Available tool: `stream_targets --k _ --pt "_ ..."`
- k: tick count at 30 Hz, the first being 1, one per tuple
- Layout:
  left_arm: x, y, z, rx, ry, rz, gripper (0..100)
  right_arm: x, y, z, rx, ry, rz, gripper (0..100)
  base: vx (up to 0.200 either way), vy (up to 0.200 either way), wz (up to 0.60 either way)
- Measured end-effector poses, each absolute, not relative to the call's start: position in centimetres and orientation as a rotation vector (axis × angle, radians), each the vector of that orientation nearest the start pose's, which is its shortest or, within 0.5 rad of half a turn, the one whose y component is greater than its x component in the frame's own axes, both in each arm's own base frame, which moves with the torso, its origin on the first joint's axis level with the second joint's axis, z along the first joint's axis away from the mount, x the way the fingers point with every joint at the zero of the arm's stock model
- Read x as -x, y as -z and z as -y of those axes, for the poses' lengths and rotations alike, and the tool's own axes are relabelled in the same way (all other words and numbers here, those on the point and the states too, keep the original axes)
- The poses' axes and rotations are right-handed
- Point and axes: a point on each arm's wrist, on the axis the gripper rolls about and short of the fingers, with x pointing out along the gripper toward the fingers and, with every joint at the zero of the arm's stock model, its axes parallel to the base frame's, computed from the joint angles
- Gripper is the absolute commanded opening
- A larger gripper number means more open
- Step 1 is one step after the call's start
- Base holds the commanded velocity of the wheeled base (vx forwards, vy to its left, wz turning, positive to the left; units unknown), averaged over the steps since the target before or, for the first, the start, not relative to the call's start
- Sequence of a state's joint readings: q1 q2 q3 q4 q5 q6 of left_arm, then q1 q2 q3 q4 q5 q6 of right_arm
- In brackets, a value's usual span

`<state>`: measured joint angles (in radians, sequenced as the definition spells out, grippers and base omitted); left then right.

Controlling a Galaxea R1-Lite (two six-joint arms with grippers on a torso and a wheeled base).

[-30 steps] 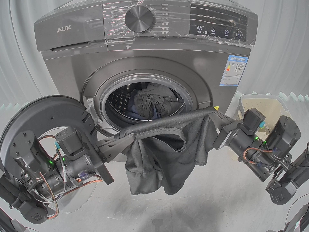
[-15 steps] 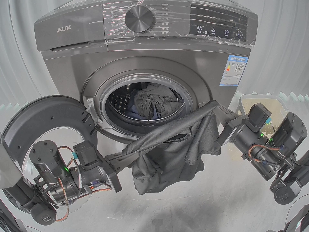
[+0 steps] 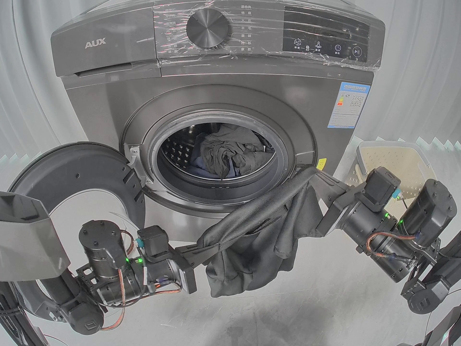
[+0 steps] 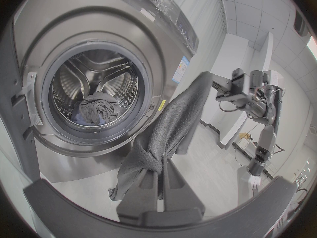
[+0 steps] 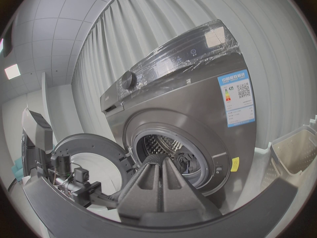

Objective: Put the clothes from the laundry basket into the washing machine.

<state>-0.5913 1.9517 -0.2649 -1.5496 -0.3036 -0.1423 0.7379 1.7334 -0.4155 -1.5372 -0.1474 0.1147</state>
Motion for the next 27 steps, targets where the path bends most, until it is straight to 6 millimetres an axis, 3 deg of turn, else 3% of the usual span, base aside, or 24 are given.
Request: stream_targets --k 10,15,16,27 --pt "-26.8 -6.9 16.5 0.139 0.787 -0.162 0 -19.1 -15.0 -17.2 -0.168 -0.606 0.091 0 0.000 0.000 0.00" --pt "-28.1 -6.4 16.4 0.147 0.755 -0.156 0 -19.7 -15.0 -17.5 -0.168 -0.601 0.095 0 0.000 0.000 0.00" --pt "-28.3 -6.3 16.4 0.150 0.752 -0.156 100 -19.9 -15.2 -17.7 -0.172 -0.602 0.104 0 0.000 0.000 0.00" --pt "-29.9 -4.7 16.9 0.178 0.736 -0.187 100 -21.7 -16.8 -19.9 -0.210 -0.657 0.188 0 0.000 0.000 0.00"
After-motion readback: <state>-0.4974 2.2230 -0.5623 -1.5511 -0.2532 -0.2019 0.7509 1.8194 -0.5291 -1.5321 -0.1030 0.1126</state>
